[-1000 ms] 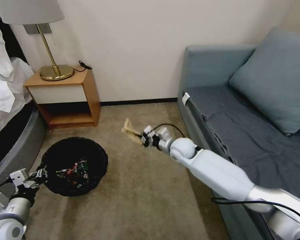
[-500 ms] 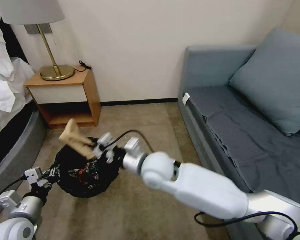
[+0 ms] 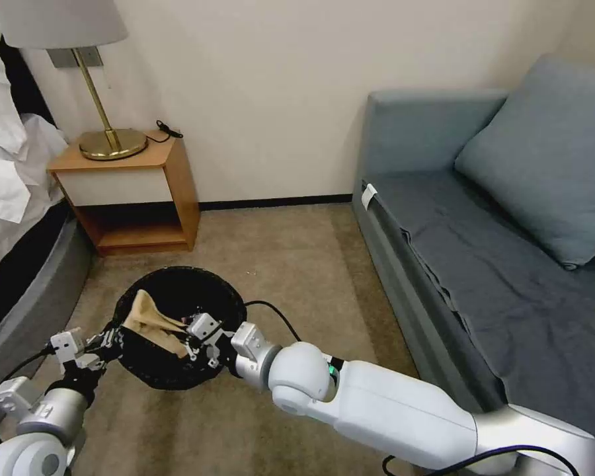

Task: Pick up the trash bin, then pick up the garbage on the floor and place it into the trash bin.

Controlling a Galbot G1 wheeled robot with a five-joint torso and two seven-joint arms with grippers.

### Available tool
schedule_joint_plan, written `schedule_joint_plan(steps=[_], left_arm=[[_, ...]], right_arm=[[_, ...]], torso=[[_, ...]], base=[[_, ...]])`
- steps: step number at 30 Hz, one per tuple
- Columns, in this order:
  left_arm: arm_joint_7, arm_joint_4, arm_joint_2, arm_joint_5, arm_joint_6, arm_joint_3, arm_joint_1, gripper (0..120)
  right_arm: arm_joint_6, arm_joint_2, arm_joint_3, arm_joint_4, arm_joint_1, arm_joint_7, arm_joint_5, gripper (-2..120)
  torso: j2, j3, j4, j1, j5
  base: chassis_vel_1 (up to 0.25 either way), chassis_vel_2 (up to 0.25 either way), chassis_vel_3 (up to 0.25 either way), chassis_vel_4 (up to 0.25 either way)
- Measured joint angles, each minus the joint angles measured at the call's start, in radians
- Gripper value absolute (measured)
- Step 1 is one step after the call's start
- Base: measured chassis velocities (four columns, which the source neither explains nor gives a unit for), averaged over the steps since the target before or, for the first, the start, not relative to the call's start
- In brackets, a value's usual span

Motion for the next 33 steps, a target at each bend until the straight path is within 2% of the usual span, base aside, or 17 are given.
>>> schedule_joint_plan(steps=[5, 6, 10, 11, 13, 14, 17, 20, 23, 25, 33], left_arm=[[0.0, -0.004, 0.008, -0.003, 0.003, 0.002, -0.001, 5], [0.0, -0.004, 0.008, -0.003, 0.003, 0.002, -0.001, 5], [-0.004, -0.006, 0.01, -0.003, 0.008, 0.004, -0.003, 5], [-0.004, -0.006, 0.01, -0.003, 0.008, 0.004, -0.003, 5], [-0.021, -0.006, 0.01, -0.012, 0.015, 0.008, -0.004, 5], [-0.046, -0.001, 0.008, -0.033, 0.025, 0.012, -0.007, 5], [-0.064, 0.008, 0.005, -0.055, 0.033, 0.015, -0.009, 5], [-0.093, 0.032, -0.001, -0.092, 0.043, 0.024, -0.016, 5], [-0.104, 0.042, -0.003, -0.108, 0.048, 0.031, -0.021, 5], [-0.119, 0.07, -0.012, -0.131, 0.053, 0.048, -0.034, 5], [-0.153, 0.129, -0.029, -0.145, 0.068, 0.08, -0.048, 5]], right_arm=[[-0.027, -0.029, 0.021, 0.035, -0.013, 0.018, -0.004, 41], [-0.027, -0.029, 0.021, 0.035, -0.013, 0.018, -0.004, 41], [-0.027, -0.055, 0.063, 0.077, -0.031, 0.036, -0.006, 61], [-0.027, -0.055, 0.063, 0.077, -0.031, 0.036, -0.006, 61], [-0.013, -0.078, 0.094, 0.103, -0.043, 0.044, -0.009, 67], [0.0, -0.107, 0.136, 0.135, -0.059, 0.046, -0.015, 76], [0.012, -0.139, 0.185, 0.167, -0.077, 0.048, -0.025, 83], [0.031, -0.208, 0.306, 0.237, -0.139, 0.051, -0.044, 96], [0.043, -0.232, 0.352, 0.263, -0.173, 0.055, -0.055, 99], [0.072, -0.27, 0.456, 0.31, -0.271, 0.07, -0.081, 100], [0.093, -0.27, 0.626, 0.376, -0.446, 0.07, -0.119, 100]], torso=[[0.0, 0.0, 0.0, 0.0, 0.0], [0.0, 0.0, 0.0, 0.0, 0.0], [0.0, 0.0, 0.0001, 0.0, 0.0001], [0.0, 0.0, 0.0001, 0.0, 0.0001], [0.0, 0.0, 0.0, 0.0, 0.0], [0.0, 0.0, 0.0, 0.0, 0.0002], [0.0, 0.0, 0.0, 0.0, 0.0002], [0.0, 0.0, -0.0001, 0.0, 0.0001], [0.0, 0.0, -0.0001, 0.0, 0.0002], [0.0, 0.0, -0.0001, 0.0, 0.0002], [0.0, 0.0, -0.0001, 0.0, 0.0]], base=[[0.0, 0.0, 0.0, 0.0], [0.0, 0.0, 0.0, 0.0], [0.0, 0.0, 0.0, 0.0], [0.0, 0.0, 0.0, 0.0], [0.0, 0.0, 0.0, 0.0], [0.0, 0.0, 0.0, 0.0], [0.0, 0.0, 0.0, 0.0], [0.0, 0.0, 0.0, 0.0], [0.0, 0.0, 0.0, 0.0], [0.0, 0.0, 0.0, 0.0], [0.0, 0.0, 0.0, 0.0]])
